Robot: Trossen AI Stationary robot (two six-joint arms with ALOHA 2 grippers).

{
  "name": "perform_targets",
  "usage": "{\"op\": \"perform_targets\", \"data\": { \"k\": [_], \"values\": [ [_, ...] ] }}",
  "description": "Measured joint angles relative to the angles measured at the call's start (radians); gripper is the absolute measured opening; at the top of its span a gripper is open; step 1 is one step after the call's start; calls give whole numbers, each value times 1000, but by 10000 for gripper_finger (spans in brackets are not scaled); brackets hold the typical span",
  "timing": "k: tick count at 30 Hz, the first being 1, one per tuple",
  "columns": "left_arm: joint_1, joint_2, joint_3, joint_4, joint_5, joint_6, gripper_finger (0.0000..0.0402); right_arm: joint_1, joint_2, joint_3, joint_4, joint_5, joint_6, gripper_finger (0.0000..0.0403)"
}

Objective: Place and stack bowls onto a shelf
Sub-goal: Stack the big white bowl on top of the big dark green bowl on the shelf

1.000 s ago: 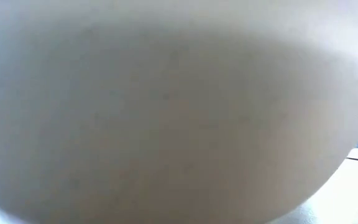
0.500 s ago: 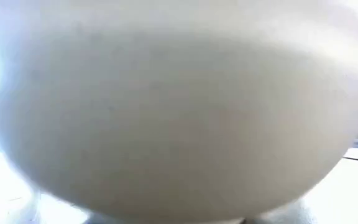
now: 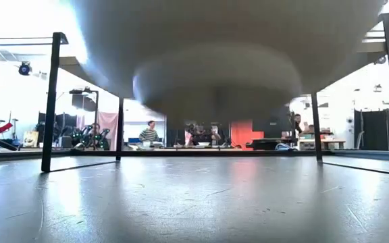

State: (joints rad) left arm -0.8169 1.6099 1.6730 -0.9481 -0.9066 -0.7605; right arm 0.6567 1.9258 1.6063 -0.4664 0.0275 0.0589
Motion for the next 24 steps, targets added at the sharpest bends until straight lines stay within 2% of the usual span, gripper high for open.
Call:
{"op": "perform_targets", "data": {
  "k": [5,8,11,16,18,21,24],
  "values": [
    [-18,-6,0,-5,-1,0,0,0,-28,116,-85,33,-33,9],
    [-35,-7,0,-11,-1,0,0,1,-32,226,-173,102,-66,9],
    [-57,-7,0,-23,-1,-1,0,6,-35,338,-282,229,-112,9],
    [-91,-9,0,-36,-1,-11,0,0,-35,465,-416,554,-209,9],
    [-95,-9,0,-35,-1,-12,0,-19,-35,492,-426,640,-249,9],
    [-97,-9,0,-36,-2,-11,0,-66,-35,510,-428,709,-291,9],
    [-96,-9,0,-37,-3,-9,0,-129,-35,511,-432,715,-295,9]
  ]
}}
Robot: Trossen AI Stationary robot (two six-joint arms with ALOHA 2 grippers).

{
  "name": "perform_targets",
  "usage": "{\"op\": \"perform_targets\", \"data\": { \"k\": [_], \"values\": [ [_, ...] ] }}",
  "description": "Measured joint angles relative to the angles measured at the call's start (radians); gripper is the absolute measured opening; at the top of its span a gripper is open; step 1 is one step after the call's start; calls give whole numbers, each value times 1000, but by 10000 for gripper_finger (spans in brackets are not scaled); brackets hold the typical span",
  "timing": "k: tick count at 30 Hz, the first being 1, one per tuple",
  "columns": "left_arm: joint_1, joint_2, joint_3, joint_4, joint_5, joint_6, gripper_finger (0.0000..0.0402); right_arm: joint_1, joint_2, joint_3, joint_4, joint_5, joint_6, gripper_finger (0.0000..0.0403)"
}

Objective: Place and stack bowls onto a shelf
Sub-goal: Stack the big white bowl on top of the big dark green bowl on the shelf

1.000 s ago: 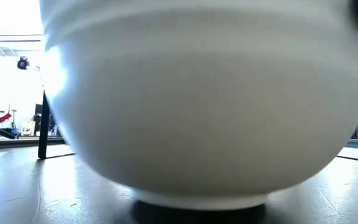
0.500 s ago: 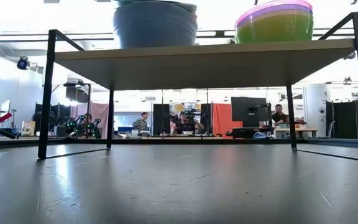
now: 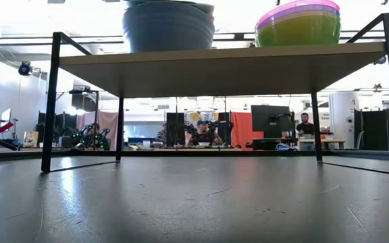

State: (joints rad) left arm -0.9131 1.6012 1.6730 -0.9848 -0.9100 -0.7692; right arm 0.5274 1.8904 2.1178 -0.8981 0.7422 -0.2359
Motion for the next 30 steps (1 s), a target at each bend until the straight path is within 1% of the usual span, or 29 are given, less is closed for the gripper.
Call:
{"op": "perform_targets", "data": {
  "k": [5,8,9,11,13,14,20,25,30],
  "values": [
    [-3,0,0,-3,0,0,0,-97,0,-2,-53,-1,-1,9],
    [-5,0,0,-3,0,0,0,-142,0,-1,-75,-19,9,9],
    [-5,0,0,-3,0,0,0,-153,0,1,-88,-42,22,9],
    [-5,0,0,-3,0,0,0,-173,0,3,-100,-127,54,8],
    [-7,0,0,-3,0,0,0,-181,0,3,-114,-200,85,8],
    [-7,0,0,-4,0,0,0,-181,0,3,-118,-214,86,8],
    [-11,0,0,-5,0,1,0,-169,0,3,-119,-230,79,8],
    [-11,0,0,-5,0,1,0,-171,-1,3,-123,-333,93,8],
    [-14,0,0,-5,1,1,0,-170,-2,3,-124,-351,96,9]
  ]
}}
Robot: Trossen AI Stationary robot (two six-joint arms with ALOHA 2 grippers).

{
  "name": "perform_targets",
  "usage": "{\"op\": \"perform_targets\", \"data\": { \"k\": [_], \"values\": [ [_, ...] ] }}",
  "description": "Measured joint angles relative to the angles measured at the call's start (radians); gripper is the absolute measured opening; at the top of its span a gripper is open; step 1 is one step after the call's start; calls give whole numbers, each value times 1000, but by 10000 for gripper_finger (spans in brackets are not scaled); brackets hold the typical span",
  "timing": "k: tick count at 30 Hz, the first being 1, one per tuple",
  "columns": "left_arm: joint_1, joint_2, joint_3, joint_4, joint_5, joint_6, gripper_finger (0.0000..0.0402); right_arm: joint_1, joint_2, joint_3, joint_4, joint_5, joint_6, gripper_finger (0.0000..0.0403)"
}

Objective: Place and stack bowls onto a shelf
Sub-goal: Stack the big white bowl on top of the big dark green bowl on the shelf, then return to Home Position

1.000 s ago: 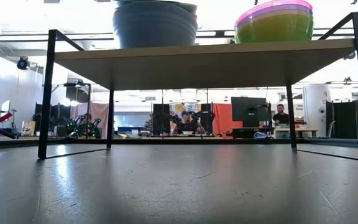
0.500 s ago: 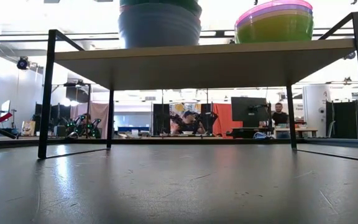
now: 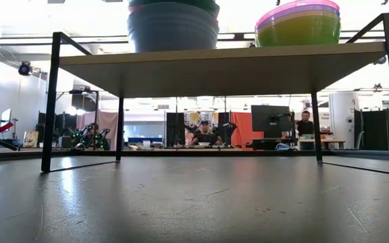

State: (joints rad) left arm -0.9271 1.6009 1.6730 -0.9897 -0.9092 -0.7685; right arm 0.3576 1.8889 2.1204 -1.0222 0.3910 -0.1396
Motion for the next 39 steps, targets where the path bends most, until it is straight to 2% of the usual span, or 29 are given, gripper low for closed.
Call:
{"op": "perform_targets", "data": {
  "k": [8,17,21,29,32,36,39],
  "values": [
    [-1,0,0,0,2,0,0,-2,0,0,-22,-52,9,19],
    [-1,0,0,-1,2,0,0,-3,0,0,-21,-50,-34,88],
    [-1,0,0,-4,2,0,0,-2,-7,0,-21,12,-51,119],
    [-1,-2,0,-10,2,0,0,-2,-54,0,-26,34,-5,147],
    [-1,-11,0,-13,2,0,0,-5,-85,0,-24,2,40,148],
    [-1,-17,0,-12,-2,1,0,-5,-122,0,-13,-102,62,148],
    [-1,-18,0,-15,-15,1,0,-2,-155,0,-13,-110,70,148]
  ]
}}
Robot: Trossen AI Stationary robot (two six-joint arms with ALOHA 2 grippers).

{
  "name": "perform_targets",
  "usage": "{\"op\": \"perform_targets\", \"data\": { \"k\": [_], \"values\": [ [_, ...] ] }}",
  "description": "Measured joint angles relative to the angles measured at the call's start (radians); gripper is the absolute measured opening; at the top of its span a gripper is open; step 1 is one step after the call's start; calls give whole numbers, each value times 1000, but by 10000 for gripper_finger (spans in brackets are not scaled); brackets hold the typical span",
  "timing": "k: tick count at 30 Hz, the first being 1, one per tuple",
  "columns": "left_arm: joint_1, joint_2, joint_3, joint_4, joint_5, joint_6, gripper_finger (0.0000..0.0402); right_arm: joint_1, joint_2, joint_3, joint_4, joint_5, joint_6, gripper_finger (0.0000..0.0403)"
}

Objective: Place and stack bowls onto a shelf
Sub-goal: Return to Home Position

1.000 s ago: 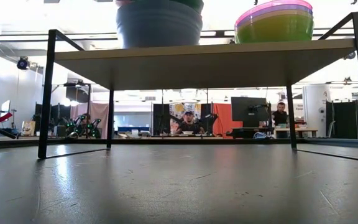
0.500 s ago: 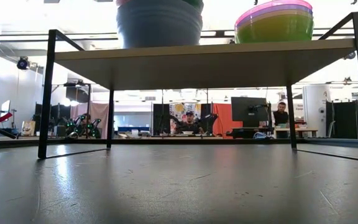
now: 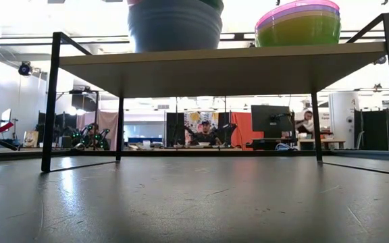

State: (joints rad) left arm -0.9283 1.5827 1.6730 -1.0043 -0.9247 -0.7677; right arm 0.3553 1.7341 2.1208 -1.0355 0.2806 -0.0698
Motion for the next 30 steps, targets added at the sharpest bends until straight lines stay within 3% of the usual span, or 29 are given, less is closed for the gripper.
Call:
{"op": "perform_targets", "data": {
  "k": [15,24,30],
  "values": [
    [0,-15,0,-35,-21,0,0,0,-173,-60,-92,-51,7,132],
    [0,-15,0,-39,-22,0,0,0,-326,-299,-71,-53,42,123],
    [0,-16,0,-48,-36,0,0,0,-502,-551,116,-53,44,123]
  ]
}}
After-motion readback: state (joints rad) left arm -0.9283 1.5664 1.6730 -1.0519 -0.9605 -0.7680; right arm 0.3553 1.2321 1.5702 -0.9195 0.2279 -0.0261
